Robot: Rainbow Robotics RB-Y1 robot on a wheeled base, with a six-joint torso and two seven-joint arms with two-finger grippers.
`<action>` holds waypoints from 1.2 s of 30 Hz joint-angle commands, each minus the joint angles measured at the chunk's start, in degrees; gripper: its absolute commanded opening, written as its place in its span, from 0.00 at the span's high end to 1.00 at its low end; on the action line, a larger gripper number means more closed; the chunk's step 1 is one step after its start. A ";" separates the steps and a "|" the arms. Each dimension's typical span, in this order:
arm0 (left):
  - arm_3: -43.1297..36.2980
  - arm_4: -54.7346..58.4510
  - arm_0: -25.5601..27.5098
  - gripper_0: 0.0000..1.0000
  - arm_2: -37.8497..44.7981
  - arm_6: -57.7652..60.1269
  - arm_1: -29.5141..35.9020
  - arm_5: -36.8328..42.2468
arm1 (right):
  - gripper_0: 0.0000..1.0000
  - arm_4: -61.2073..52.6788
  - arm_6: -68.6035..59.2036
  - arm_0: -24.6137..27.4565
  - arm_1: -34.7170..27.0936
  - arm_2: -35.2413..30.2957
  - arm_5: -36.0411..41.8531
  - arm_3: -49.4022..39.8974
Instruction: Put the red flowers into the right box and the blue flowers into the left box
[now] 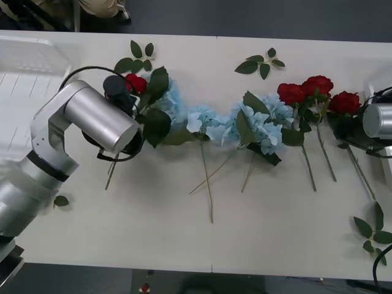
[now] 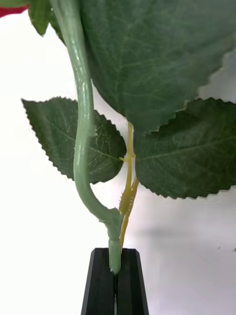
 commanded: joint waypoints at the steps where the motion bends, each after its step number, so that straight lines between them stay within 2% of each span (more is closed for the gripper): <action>1: -9.42 -0.15 -2.30 1.00 3.44 -3.99 0.84 6.68 | 1.00 -0.54 1.90 -0.73 0.39 0.39 -1.10 0.12; 7: -18.82 0.91 -2.39 1.00 8.72 -4.87 1.81 16.96 | 1.00 -1.33 2.25 -1.16 0.39 -0.14 -1.10 0.04; 12: -22.16 6.97 -2.56 1.00 13.99 -6.18 3.30 21.36 | 1.00 -2.12 3.65 -1.34 0.39 -2.51 1.89 -3.04; 17: -21.72 9.08 -2.56 1.00 15.48 -6.98 3.56 21.01 | 1.00 -3.18 9.90 -1.34 0.39 -6.82 9.10 -7.52; 23: -16.01 9.26 -2.56 1.00 13.11 -7.06 3.04 12.66 | 1.00 -8.19 18.42 -1.25 0.30 -15.69 16.57 -11.92; 24: -15.66 9.17 -2.48 0.97 13.02 -7.06 3.04 11.69 | 1.00 -8.98 19.74 -1.25 0.30 -17.01 17.36 -12.18; 25: -15.57 8.91 -2.56 0.37 13.02 -7.06 2.77 11.16 | 1.00 -9.77 21.32 -1.25 0.30 -18.60 18.50 -12.80; 26: -15.48 8.55 -2.56 0.00 13.02 -7.06 2.60 11.08 | 1.00 -10.12 22.46 -1.25 0.39 -19.74 19.55 -13.32; 31: -15.57 8.64 -2.56 0.00 12.94 -7.06 2.25 11.25 | 1.00 -10.21 25.45 -0.11 0.39 -25.19 24.39 -18.07; 36: -15.57 8.73 -2.56 0.00 12.94 -7.06 2.33 11.25 | 1.00 -9.33 23.96 2.35 0.21 -27.74 26.06 -25.45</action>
